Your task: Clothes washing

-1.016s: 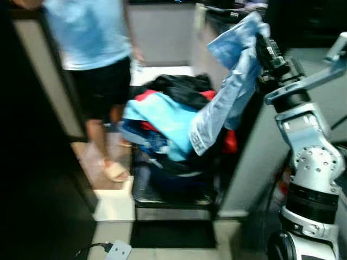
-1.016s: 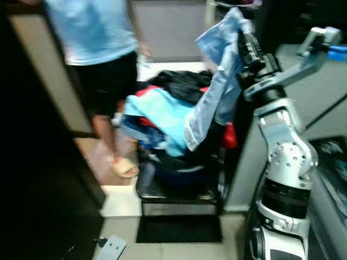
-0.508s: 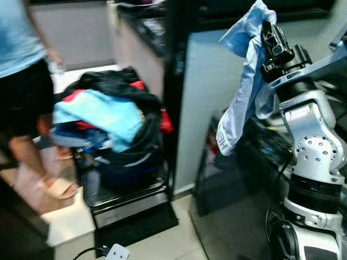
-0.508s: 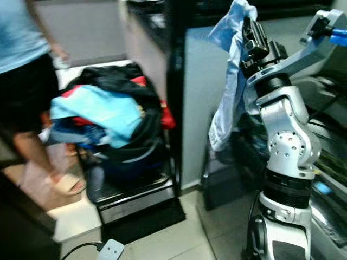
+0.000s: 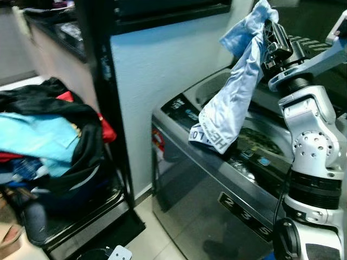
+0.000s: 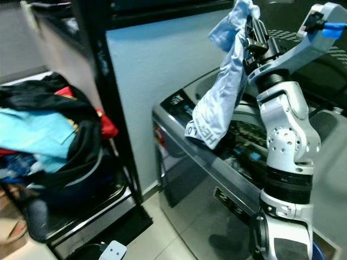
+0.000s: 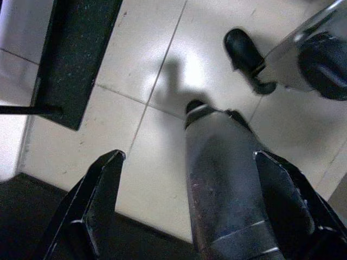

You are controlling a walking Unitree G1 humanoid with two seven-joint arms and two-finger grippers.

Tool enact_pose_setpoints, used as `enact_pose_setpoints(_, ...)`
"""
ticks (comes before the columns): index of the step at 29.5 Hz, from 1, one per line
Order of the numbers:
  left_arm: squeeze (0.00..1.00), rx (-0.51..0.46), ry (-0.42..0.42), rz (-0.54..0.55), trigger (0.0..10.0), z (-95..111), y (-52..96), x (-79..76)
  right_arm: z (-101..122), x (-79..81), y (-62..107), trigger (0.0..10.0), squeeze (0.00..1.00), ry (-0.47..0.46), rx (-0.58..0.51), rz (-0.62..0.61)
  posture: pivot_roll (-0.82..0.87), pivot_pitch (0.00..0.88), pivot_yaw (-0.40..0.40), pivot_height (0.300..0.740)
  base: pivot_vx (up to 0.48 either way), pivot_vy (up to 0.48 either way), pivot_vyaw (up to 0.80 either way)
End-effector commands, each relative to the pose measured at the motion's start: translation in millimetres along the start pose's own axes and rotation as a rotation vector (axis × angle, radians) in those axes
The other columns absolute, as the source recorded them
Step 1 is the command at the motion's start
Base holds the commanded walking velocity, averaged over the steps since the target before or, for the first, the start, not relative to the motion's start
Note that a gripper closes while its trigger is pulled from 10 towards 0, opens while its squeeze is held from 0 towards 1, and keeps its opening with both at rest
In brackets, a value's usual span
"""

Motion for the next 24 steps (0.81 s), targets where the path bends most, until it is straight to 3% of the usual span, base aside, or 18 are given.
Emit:
enact_pose_setpoints(1, 0.00, 0.033, -0.006, -0.003, 10.0, -10.5, 0.9, -1.4, 3.1, 4.0, -1.9, 10.0, 0.00, 0.017, -0.015, 0.010, 0.04, 0.012, -0.041, 0.740, 0.000, 0.000, -0.79)
enact_pose_setpoints(7, 0.00, 0.027, -0.002, -0.006, 10.0, -8.8, 0.7, -2.1, -4.0, 15.6, -6.3, 10.0, 0.00, 0.024, -0.005, 0.036, 0.04, 0.011, -0.044, 0.740, 0.000, 0.000, -0.79)
enact_pose_setpoints(13, 0.00, 0.026, 0.001, -0.005, 10.0, -8.6, 0.7, -1.8, -5.4, 16.2, -6.4, 10.0, 0.00, 0.030, -0.001, 0.036, 0.04, 0.011, -0.044, 0.740, 0.000, 0.000, -0.79)
enact_pose_setpoints(24, 0.00, 0.026, 0.013, -0.005, 10.0, -9.0, 1.0, -0.2, -38.1, 16.5, -2.3, 10.0, 0.00, 0.174, 0.135, 0.037, 0.04, 0.018, -0.041, 0.740, 0.000, 0.000, -0.79)
Point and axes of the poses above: a point about 5 cm out from each wrist's last joint towards the gripper, its own y axis pointing back from the gripper into the wrist, its own z axis along the axis of the wrist's last joint, x = y × z, the point moved 6 cm from there along -y, pointing out of the wrist towards the gripper, and after that the axes turned 7 degrees about y, right-handed, at the moved point
